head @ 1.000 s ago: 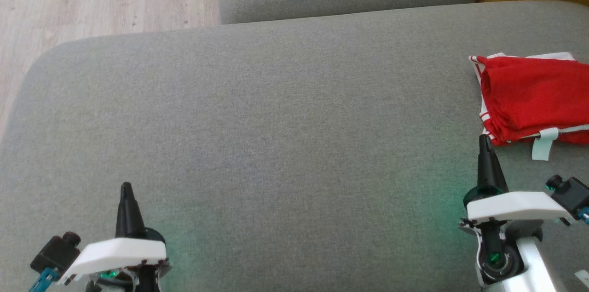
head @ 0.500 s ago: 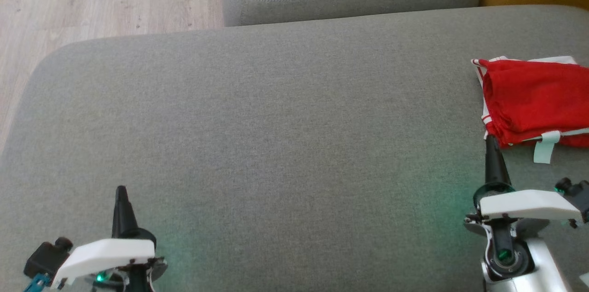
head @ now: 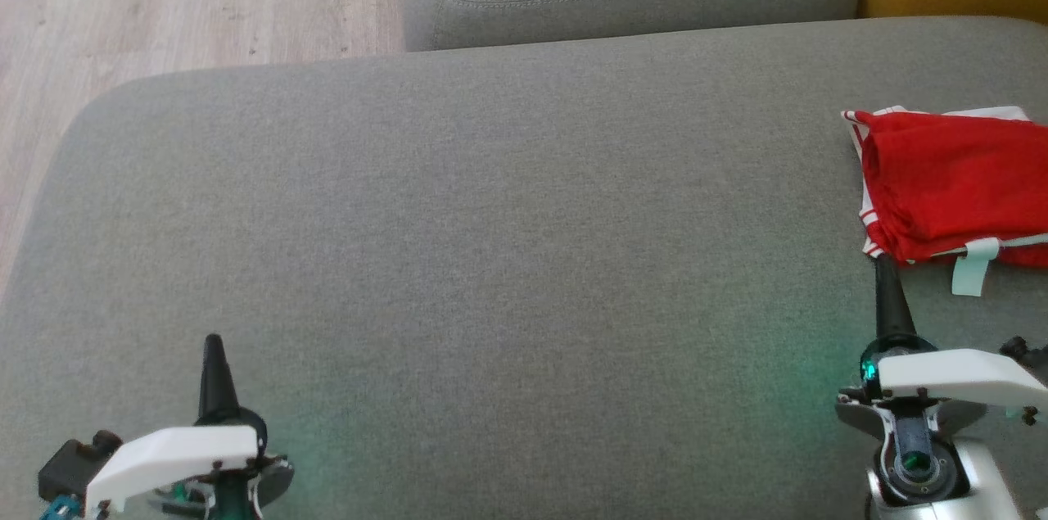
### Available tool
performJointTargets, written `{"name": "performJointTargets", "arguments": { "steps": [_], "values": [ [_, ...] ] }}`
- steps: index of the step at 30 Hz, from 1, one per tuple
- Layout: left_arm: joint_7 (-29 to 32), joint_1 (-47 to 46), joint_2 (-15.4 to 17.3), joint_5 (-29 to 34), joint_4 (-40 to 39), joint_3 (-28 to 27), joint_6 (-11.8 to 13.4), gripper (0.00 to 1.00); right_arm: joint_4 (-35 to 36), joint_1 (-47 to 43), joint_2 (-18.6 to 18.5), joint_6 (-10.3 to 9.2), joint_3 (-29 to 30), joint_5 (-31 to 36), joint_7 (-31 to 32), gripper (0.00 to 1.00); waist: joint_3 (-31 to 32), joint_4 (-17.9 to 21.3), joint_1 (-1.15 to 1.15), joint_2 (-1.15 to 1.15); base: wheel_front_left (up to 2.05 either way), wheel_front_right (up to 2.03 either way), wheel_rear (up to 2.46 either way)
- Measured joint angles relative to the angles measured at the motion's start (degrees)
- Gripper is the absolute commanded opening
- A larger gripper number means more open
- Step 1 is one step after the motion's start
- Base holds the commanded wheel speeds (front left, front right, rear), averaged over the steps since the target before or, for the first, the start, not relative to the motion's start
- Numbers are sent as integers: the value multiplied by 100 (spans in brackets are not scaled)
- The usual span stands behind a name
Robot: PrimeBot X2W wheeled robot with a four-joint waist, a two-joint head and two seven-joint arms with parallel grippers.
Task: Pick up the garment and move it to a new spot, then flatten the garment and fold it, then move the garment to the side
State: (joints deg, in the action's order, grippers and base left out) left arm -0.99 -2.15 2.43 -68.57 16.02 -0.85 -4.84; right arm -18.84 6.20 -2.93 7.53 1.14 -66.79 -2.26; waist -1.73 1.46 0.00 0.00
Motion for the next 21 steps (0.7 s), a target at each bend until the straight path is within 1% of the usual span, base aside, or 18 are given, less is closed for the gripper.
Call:
{"name": "performJointTargets", "arguments": {
  "steps": [4, 21],
  "values": [
    [69, -4, 1, -209, 0, -86, -23, 0, 32, -9, -2, 0, 54, -245, 65, 0, 14, -13, 0, 0, 0, 0, 0],
    [353, -23, 1, -1118, 0, -147, -96, 0, 132, -10, -4, 0, 235, -1248, 339, 0, 75, -70, 0, 0, 0, 0, 0]
  ]
}}
